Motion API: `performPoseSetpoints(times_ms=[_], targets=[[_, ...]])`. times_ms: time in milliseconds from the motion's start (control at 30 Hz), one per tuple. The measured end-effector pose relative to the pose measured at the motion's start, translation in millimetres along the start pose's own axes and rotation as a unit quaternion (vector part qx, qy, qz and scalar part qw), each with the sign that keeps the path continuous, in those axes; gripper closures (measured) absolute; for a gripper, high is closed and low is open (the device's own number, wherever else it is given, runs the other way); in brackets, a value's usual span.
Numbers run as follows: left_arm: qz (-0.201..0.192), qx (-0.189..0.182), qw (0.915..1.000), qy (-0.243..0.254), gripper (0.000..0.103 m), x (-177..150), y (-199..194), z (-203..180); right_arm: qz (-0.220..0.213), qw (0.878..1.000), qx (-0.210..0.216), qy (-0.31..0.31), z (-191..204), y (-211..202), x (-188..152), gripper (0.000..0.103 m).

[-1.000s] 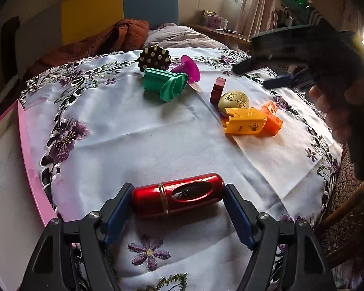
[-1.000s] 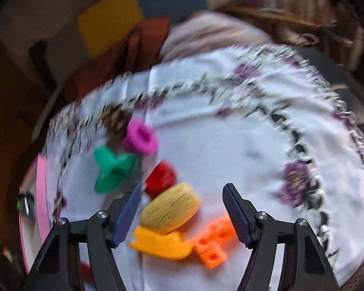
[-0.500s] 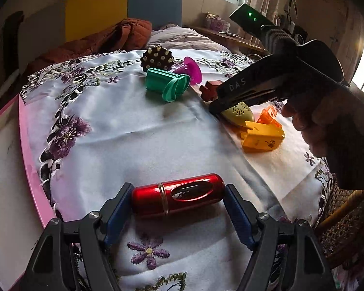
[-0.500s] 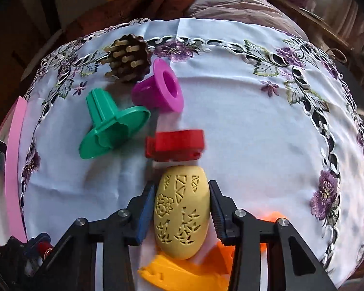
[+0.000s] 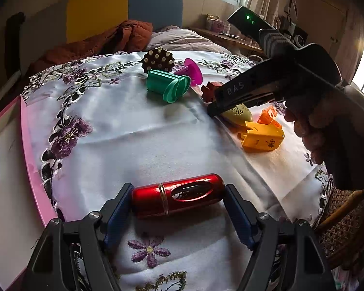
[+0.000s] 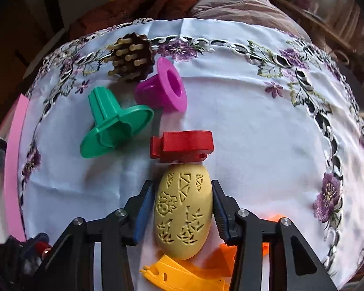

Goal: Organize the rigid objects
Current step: 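Place the red tube in the tray with the left tool while the right tool grasps the yellow egg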

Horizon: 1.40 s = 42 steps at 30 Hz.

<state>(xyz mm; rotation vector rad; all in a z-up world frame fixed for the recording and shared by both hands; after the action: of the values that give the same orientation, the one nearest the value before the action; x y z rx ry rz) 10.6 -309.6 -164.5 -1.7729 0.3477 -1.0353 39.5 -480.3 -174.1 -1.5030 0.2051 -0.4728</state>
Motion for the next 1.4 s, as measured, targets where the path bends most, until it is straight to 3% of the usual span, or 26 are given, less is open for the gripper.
performPoseSetpoints(times_ms=[233, 433, 600, 867, 1033, 1233, 1400], targets=[[-0.003, -0.016, 0.9998, -0.014, 0.027, 2, -9, 2, -0.003, 1.000, -0.011, -0.013, 2, 2, 2, 0.058], [-0.043, -0.028, 0.9982, -0.032, 0.027, 15, -47, 9, -0.012, 0.999, -0.032, -0.036, 8, 2, 0, 0.059], [-0.064, -0.015, 0.9956, -0.066, 0.027, 20, -79, 31, -0.022, 0.997, -0.048, -0.053, 13, 2, -2, 0.059], [-0.075, 0.043, 0.9835, -0.159, 0.027, 8, -118, 118, -0.026, 0.996, -0.060, -0.063, 13, 1, -1, 0.059], [-0.031, 0.100, 0.9691, -0.223, 0.027, -20, -112, 191, -0.027, 0.996, -0.063, -0.065, 14, 1, -1, 0.059], [0.012, 0.152, 0.9601, -0.234, 0.027, -39, -98, 239, -0.027, 0.996, -0.062, -0.064, 14, 1, -1, 0.059], [0.028, 0.184, 0.9564, -0.225, 0.027, -36, -88, 266, -0.027, 0.996, -0.061, -0.064, 14, 1, -1, 0.059]])
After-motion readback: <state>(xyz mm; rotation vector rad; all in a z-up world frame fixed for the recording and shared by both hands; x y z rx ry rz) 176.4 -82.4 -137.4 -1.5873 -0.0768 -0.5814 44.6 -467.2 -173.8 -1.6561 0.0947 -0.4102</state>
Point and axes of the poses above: each gripper's, at about its wrist camera, not at the fingertips, and y roughly the way its jaws point, z to its left, x to its top, the point moved 8 cm from there along y, roughly the way its jaws point, and after that the axes turned 10 degrees about z, right-handed, at the moved point
